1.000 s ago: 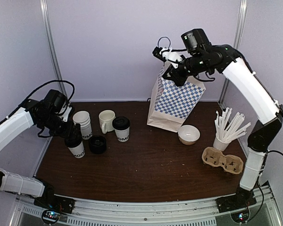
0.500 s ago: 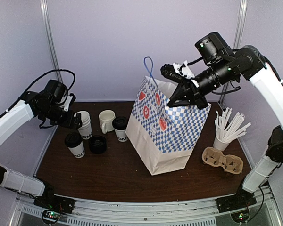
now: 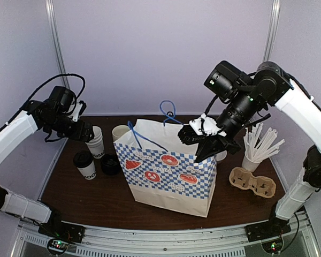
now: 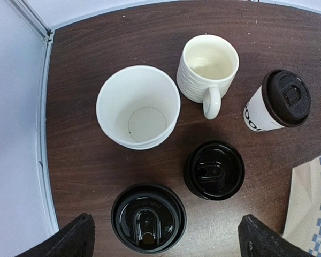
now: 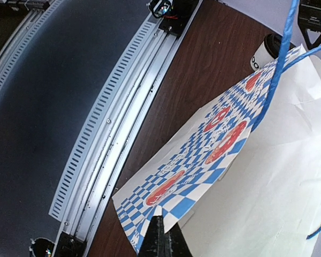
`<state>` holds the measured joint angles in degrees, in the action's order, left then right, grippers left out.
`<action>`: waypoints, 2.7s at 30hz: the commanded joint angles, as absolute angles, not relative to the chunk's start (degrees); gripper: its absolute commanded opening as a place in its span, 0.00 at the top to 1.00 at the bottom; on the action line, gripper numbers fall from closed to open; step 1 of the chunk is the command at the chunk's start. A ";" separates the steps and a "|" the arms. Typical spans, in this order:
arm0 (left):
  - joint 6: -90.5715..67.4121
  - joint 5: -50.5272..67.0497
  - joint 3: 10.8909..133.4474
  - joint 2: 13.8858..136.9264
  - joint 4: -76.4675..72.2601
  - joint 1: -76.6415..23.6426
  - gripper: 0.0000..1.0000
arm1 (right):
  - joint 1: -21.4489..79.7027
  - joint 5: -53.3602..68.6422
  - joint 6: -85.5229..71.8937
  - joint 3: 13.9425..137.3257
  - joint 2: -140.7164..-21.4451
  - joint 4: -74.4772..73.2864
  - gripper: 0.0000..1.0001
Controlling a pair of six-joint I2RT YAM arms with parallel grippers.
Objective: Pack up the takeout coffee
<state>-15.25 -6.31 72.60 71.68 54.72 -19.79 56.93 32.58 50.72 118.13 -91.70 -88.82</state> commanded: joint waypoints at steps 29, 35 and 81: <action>15.06 25.96 109.87 97.21 46.43 -34.98 0.03 | 28.05 34.57 49.49 98.37 -79.57 -83.13 0.40; 17.66 25.84 113.62 103.57 49.84 -36.10 0.02 | 20.47 33.83 50.24 85.21 -76.30 -81.73 0.40; 24.24 25.90 115.98 105.33 59.33 -41.84 0.26 | 14.91 13.66 43.82 56.86 -68.92 -70.19 0.49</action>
<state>26.00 21.78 113.14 104.64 58.11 -41.85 16.49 16.58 45.58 57.76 -69.60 -70.78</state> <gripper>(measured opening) 0.791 0.525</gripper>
